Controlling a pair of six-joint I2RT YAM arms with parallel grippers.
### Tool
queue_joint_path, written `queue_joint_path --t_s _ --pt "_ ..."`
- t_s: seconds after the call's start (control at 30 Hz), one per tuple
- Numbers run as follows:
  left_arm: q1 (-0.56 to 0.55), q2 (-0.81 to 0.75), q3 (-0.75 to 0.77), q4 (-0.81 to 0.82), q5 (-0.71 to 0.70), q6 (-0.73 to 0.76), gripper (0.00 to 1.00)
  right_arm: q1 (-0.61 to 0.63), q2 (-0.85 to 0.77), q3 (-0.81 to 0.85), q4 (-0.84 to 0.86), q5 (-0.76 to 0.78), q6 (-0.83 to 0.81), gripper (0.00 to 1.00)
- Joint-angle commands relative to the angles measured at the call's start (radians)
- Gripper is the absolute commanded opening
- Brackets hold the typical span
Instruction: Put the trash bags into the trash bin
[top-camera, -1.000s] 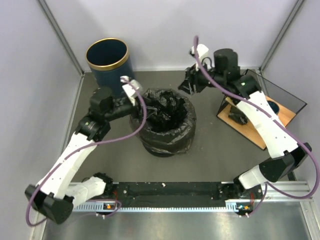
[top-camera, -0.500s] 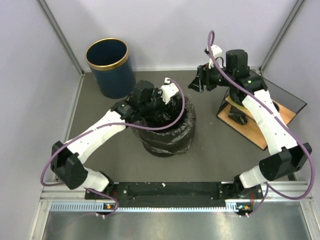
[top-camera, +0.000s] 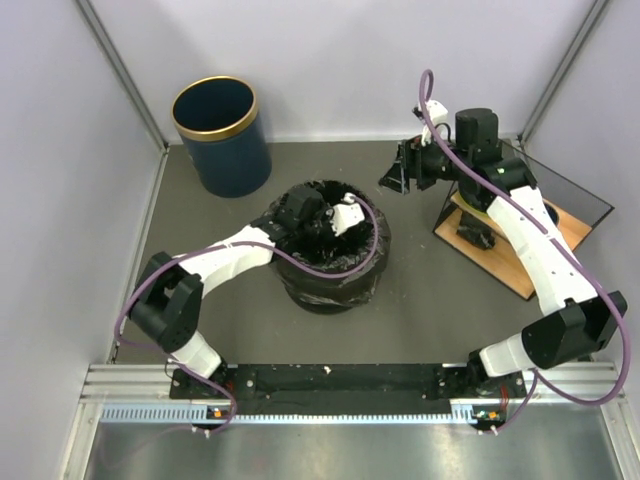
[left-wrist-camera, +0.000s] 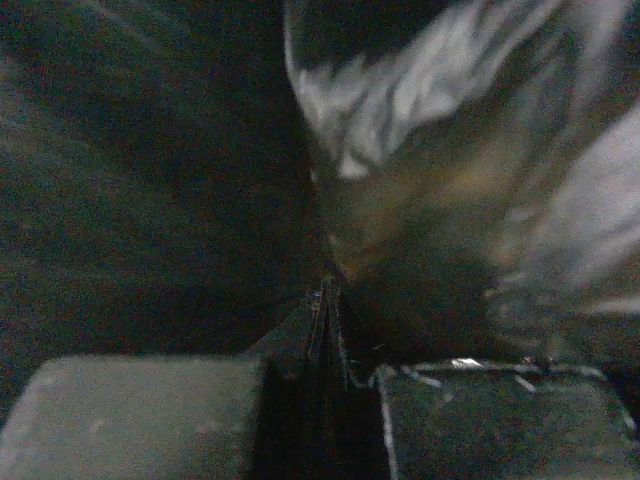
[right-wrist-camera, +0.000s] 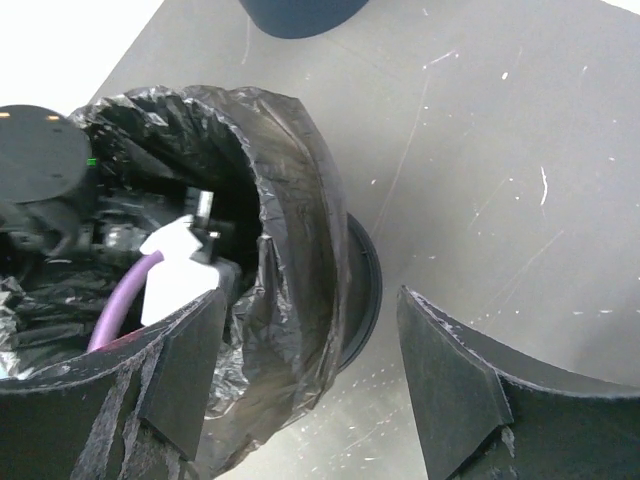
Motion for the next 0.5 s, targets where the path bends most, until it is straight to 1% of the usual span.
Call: queue_joint_path --t_s 0.0,0.1,0.13,0.17,0.27,0.33,0.4,0.47 --pt "0.020 0.040 0.041 -0.039 0.056 0.036 0.06 -0.009 -0.072 -0.005 0.034 -0.048 -0.005 0.70" --pt "0.035 0.055 0.060 -0.125 0.100 0.035 0.04 -0.009 -0.091 -0.015 0.034 -0.046 -0.017 0.70" --pt "0.047 0.061 0.065 -0.144 0.153 0.033 0.04 -0.009 -0.094 -0.018 0.036 -0.046 -0.025 0.70" --pt "0.050 0.071 0.074 -0.179 0.171 0.036 0.02 -0.009 -0.098 -0.023 0.036 -0.042 -0.029 0.70" --pt "0.052 0.130 0.178 -0.372 0.205 0.053 0.00 -0.012 -0.097 -0.006 0.034 -0.029 -0.026 0.70" --pt "0.052 0.169 0.199 -0.460 0.209 0.068 0.00 -0.012 -0.097 -0.005 0.036 -0.034 -0.045 0.71" --pt "0.052 0.210 0.253 -0.520 0.194 0.061 0.04 -0.012 -0.091 -0.008 0.034 -0.033 -0.052 0.72" --pt "0.053 0.239 0.319 -0.625 0.185 0.059 0.06 -0.013 -0.089 -0.012 0.034 -0.036 -0.051 0.73"
